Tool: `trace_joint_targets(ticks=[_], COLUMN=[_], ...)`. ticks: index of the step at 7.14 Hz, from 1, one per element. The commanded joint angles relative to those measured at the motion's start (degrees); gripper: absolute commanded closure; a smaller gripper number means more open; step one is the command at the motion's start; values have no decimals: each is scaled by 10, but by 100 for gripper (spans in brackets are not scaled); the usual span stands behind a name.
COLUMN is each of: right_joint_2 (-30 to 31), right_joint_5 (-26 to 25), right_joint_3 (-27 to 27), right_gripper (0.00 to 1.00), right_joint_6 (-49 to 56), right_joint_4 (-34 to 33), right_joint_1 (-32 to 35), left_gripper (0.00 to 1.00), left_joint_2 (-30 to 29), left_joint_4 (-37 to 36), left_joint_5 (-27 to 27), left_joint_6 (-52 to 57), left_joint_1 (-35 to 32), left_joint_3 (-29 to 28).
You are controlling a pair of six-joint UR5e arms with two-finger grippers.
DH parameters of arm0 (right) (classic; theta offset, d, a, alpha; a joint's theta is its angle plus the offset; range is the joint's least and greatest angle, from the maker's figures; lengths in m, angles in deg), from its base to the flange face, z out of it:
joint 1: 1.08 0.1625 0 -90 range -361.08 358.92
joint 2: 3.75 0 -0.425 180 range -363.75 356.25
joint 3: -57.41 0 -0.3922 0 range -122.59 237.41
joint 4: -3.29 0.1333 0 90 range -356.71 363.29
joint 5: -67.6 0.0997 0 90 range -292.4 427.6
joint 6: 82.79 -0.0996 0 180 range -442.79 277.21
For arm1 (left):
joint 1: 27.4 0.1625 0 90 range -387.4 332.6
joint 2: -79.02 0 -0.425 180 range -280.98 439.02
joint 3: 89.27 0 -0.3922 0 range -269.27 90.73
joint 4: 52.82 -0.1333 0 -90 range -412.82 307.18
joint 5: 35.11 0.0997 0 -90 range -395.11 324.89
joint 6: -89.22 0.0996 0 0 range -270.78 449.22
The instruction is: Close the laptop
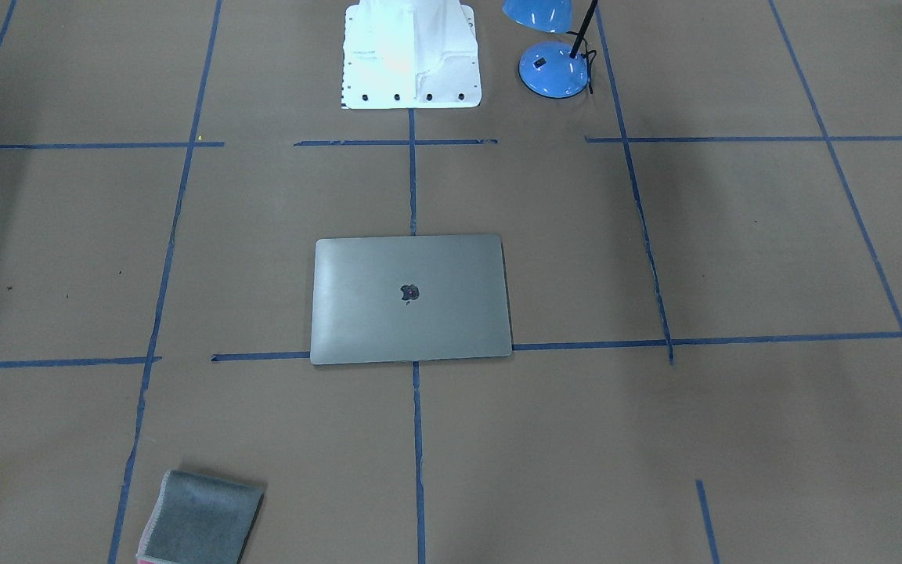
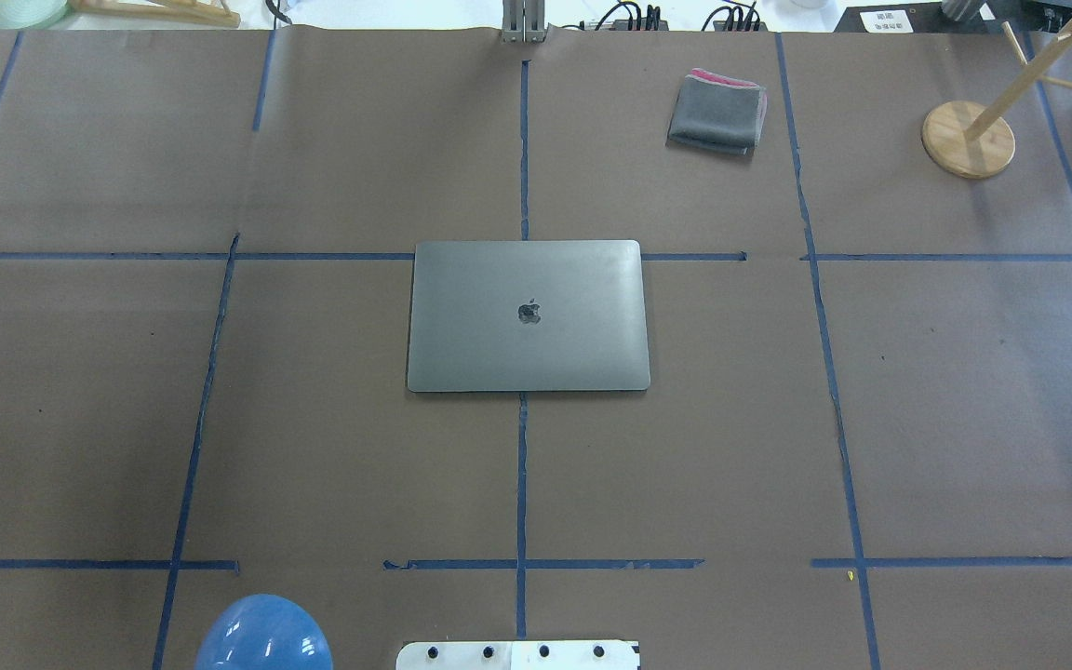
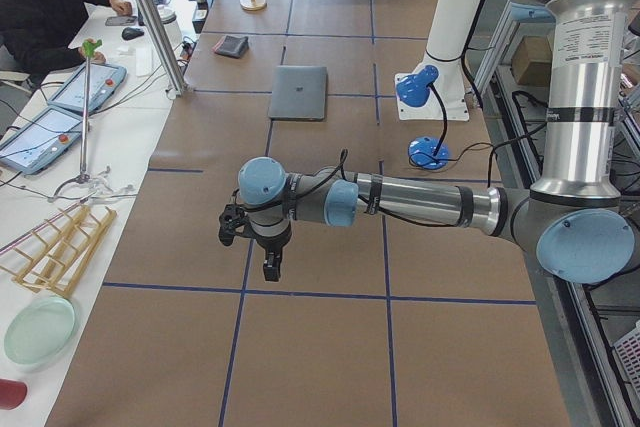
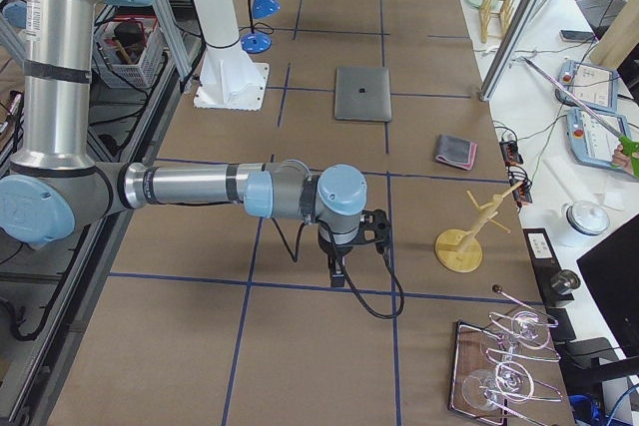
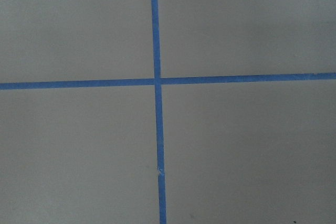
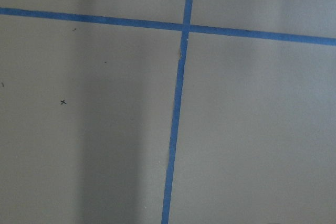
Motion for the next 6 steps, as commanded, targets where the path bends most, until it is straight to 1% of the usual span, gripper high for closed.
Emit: trace_joint_targets(ticks=[1, 2, 3, 4, 5, 6], right_joint_2=[3, 2, 2, 2, 2, 2], right_joint_5=[2, 2, 2, 4, 9, 10], right_joint_3=[-32, -46, -47, -47, -46, -47], right_gripper=[0, 0, 0, 0, 0, 0], right_joint_6=[0, 0, -1, -1, -1, -2], right_joint_4=[2, 2, 2, 2, 2, 2], right_joint_1=[3, 9, 14, 18, 20, 21], left_gripper=[0, 0, 0, 0, 0, 0], left_joint_2=[1, 2, 11, 15, 16, 16], left_joint_4=[0, 1, 7, 1, 7, 7], left_joint_5=[-2, -2, -3, -3, -4, -4], left_joint_6=[0, 0, 6, 38, 42, 42], left_joint_1=[-1, -8, -10, -11, -11, -11], left_joint_3=[-13, -13, -15, -19, -32, -33])
